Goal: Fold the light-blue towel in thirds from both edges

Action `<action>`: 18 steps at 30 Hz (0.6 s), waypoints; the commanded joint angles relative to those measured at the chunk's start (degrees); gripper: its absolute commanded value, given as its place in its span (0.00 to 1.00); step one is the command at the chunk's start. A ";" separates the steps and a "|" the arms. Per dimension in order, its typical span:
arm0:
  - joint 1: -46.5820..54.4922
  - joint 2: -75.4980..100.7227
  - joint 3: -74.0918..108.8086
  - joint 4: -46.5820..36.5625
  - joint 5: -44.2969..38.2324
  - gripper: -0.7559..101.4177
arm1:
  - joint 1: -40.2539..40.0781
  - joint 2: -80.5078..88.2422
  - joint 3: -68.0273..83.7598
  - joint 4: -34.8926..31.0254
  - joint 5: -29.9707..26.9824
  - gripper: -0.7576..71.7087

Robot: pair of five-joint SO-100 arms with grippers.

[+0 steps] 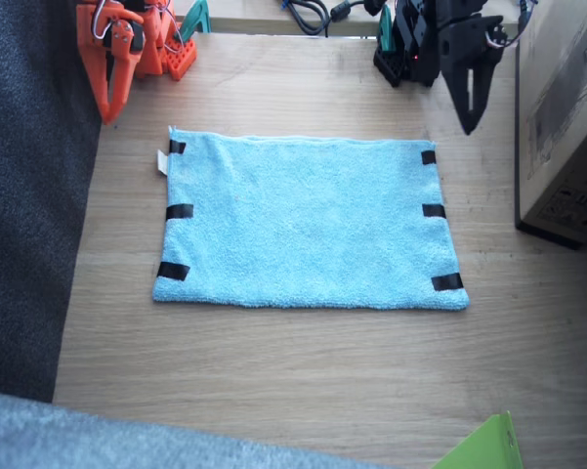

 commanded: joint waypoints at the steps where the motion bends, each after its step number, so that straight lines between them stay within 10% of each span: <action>1: 0.53 -14.68 -8.79 -2.81 1.58 0.00 | -0.44 -12.13 -9.32 -2.29 -1.76 0.01; 10: -0.44 -44.82 -37.44 3.25 3.96 0.00 | 1.23 -68.55 -56.60 11.51 -4.13 0.01; 18: -0.79 -58.71 -49.04 8.00 6.59 0.08 | 10.63 -73.56 -61.96 10.28 -9.23 0.01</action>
